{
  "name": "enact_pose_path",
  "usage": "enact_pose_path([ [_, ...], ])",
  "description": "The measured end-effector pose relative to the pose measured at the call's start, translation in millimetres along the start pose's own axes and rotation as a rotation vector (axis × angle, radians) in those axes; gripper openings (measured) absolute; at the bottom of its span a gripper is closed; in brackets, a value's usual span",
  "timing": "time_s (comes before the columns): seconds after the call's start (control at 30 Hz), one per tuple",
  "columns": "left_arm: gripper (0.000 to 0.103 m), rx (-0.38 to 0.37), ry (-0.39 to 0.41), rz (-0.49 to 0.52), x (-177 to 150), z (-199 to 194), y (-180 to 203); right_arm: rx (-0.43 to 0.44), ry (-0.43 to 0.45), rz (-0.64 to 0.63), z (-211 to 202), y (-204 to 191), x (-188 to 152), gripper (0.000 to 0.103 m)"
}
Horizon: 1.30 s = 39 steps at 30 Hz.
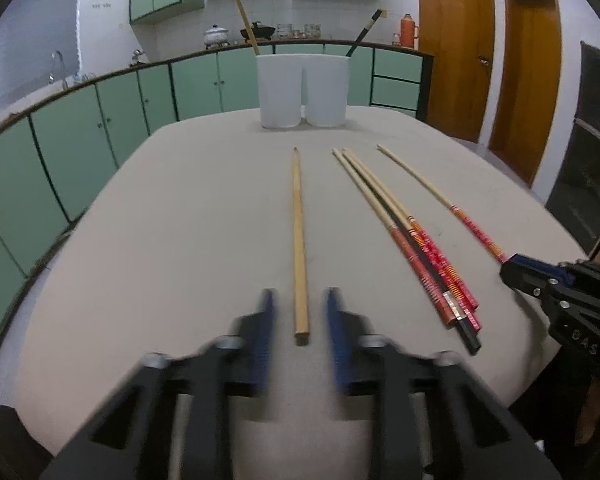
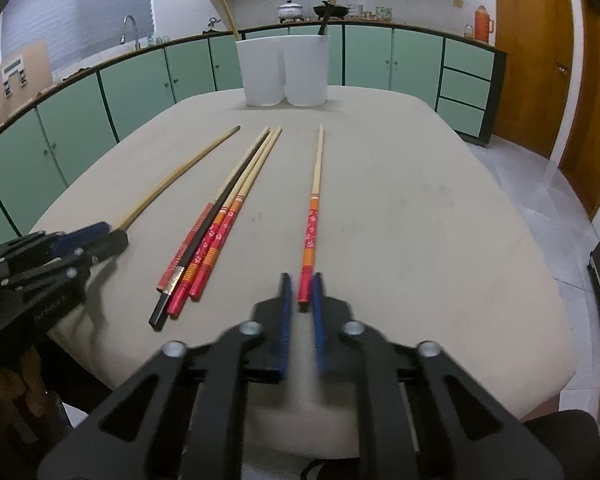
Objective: Organize utensils
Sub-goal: 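Lift both held chopsticks and carry them over the white holder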
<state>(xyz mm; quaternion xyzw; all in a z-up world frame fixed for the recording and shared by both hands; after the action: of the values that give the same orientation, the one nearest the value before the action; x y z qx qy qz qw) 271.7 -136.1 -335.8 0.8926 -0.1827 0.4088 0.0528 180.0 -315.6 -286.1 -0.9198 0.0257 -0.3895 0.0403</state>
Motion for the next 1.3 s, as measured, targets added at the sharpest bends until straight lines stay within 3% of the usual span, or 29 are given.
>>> enact_pose_path([
  [0.33,0.007,-0.062,0.015,-0.078,46.7,-47.1,-18.8,0.034,0.091,0.022,-62.2,-2.8,44.9,0.005],
  [0.63,0.007,-0.078,0.093,-0.036,115.0,-88.3,-36.2,0.065,0.142,-0.059,-97.2,-6.9,115.5,0.005],
  [0.97,0.007,-0.152,0.002,0.025,189.2,-62.3,-47.3,0.111,0.102,-0.173,-76.5,-19.2,198.2,0.005],
  [1.3,0.007,-0.182,-0.010,0.056,237.4,-41.5,-52.9,0.131,0.043,-0.197,-54.0,-13.9,266.3,0.005],
])
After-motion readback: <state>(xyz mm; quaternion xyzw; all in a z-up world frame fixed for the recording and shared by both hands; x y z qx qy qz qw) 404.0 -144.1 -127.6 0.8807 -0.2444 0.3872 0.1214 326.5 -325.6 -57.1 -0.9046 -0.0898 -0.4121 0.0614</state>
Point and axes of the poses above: each gripper's, at about its wrist camera, not at the fingertips, and z roughly the way its jaws point, y to its right, x to its top, the point moved 1 cm from there along z, roughly the way its jaws point, and after that the axes turned 5 degrees about x, right-handed, at the moved point
